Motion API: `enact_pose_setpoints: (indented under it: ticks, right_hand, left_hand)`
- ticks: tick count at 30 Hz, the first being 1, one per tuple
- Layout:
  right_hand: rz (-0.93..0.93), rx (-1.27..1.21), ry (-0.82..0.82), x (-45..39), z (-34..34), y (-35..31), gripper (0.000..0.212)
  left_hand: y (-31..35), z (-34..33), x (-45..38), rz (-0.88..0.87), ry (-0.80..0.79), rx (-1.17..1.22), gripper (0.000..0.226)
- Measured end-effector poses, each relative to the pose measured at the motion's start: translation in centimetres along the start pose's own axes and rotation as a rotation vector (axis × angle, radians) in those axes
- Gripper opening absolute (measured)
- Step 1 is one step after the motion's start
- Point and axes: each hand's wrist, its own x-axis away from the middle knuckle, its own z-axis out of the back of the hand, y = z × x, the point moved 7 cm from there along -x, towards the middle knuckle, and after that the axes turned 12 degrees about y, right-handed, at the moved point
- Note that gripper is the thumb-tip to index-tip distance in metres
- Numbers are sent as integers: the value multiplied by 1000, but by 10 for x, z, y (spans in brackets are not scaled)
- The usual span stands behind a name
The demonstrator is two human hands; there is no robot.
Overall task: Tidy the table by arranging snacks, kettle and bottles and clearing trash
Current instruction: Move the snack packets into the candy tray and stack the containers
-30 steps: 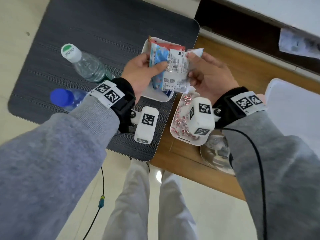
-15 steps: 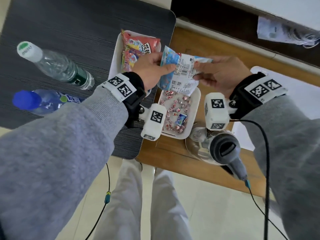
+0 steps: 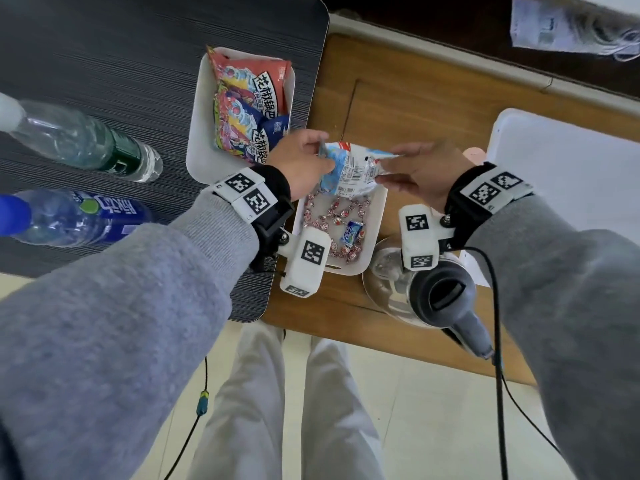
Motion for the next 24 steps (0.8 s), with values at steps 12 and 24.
enact_pose_setpoints:
  ticks: [12, 24]
  right_hand:
    - [116, 51, 127, 16, 90, 12, 24]
    - [231, 23, -22, 59, 88, -1, 28]
  left_hand:
    - [28, -49, 48, -99, -21, 1, 57]
    - [29, -54, 60, -42, 158, 33, 40]
